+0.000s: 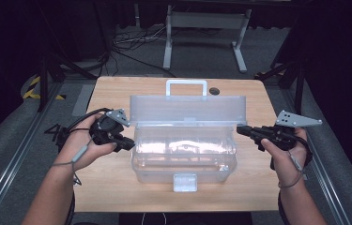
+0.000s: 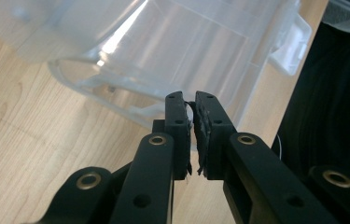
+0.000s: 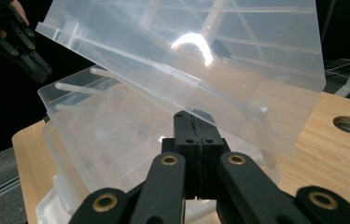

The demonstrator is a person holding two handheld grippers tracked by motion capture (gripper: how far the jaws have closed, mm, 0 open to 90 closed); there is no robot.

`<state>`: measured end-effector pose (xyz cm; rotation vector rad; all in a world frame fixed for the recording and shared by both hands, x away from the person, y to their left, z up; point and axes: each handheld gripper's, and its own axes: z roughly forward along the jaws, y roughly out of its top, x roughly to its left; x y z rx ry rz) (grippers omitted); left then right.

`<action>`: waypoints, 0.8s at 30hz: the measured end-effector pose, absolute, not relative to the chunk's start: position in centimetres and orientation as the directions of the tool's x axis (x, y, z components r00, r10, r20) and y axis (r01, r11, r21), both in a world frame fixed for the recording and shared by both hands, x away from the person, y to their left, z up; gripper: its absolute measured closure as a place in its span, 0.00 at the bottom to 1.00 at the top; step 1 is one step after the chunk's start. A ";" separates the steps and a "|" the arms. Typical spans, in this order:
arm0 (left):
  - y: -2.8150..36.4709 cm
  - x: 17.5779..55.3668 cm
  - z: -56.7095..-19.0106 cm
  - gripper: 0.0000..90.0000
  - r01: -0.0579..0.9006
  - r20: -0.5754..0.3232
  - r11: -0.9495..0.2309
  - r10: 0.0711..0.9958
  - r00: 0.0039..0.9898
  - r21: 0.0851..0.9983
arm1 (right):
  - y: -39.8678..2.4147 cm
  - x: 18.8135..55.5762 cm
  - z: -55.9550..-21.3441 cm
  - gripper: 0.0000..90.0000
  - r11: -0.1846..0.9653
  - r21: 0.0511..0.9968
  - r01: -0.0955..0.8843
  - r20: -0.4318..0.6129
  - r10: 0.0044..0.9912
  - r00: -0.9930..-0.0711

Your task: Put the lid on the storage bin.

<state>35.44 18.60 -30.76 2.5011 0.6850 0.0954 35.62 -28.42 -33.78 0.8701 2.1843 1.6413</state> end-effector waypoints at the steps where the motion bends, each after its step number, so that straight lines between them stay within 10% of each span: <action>1: 18.9 35.5 -30.9 0.93 0.464 -0.079 -0.713 0.502 0.861 0.526 | -28.4 35.6 -33.8 1.00 0.175 0.938 0.299 0.135 0.609 -0.781; 24: 24.5 39.0 -35.3 0.90 0.689 -0.172 -0.393 0.783 0.598 0.609 | -28.4 35.5 -33.8 1.00 0.181 0.937 0.299 0.129 0.616 -0.777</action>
